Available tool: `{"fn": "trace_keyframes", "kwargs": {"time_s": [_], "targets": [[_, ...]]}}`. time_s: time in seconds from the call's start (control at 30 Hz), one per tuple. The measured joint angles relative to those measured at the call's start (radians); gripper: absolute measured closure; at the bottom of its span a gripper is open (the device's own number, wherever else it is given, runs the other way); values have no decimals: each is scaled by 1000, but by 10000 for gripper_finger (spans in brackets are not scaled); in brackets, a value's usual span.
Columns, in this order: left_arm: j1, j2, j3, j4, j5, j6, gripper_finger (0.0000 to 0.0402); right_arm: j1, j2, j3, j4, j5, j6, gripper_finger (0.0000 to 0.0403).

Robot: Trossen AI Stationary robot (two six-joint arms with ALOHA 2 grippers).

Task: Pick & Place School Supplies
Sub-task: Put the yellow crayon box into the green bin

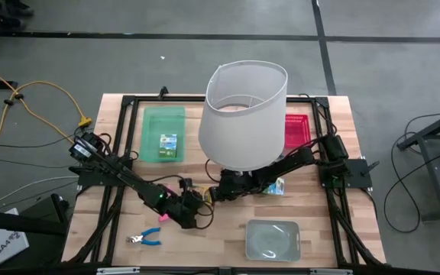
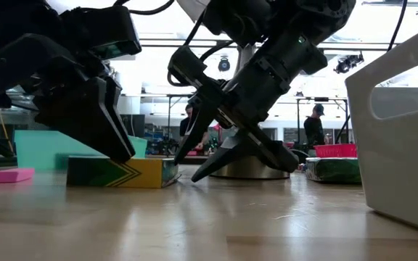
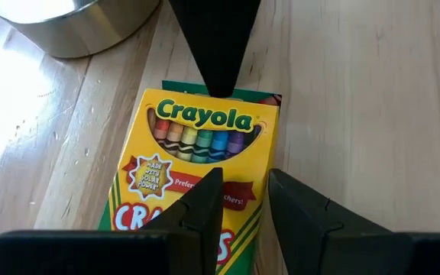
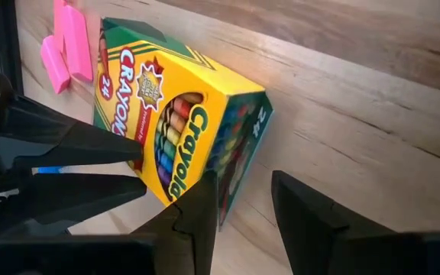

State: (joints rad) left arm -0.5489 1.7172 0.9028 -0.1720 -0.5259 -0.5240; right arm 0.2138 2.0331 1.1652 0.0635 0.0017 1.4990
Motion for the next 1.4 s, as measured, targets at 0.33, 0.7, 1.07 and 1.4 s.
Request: {"fn": "trace_keyframes", "kwargs": {"time_s": [0.33,0.7,1.07,1.4], "targets": [[8,0,0,48,-4,17,302,-2,0,0,-1,0,0,286],[10,-1,0,59,-5,54,302,-14,0,0,0,-21,18,286],[19,-2,2,-14,34,37,302,-14,1,0,17,-33,45,286],[26,25,3,0,31,39,302,-11,37,0,74,-60,93,286]]}}
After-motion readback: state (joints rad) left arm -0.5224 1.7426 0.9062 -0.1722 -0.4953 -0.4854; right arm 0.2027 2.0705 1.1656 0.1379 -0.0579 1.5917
